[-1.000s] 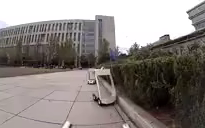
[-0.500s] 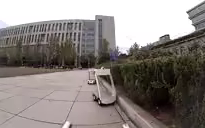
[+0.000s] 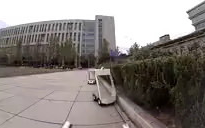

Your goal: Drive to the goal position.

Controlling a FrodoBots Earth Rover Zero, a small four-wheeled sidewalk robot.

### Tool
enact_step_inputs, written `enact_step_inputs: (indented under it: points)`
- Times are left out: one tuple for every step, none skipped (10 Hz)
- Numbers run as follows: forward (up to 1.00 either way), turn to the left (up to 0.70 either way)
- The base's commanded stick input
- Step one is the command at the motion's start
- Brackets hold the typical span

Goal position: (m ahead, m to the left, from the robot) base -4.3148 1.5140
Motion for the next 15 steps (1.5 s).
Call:
enact_step_inputs:
  points:
    - [0.06,0.00]
    - [0.06,0.00]
    - [0.06,0.00]
    - [0.06,0.00]
    - [0.06,0.00]
    - [0.06,0.00]
    - [0.06,0.00]
    - [0.06,0.00]
    - [0.06,0.00]
    - [0.06,0.00]
    - [0.06,0.00]
    - [0.06,0.00]
    - [0.06,0.00]
    - [0.06,0.00]
    - [0.06,0.00]
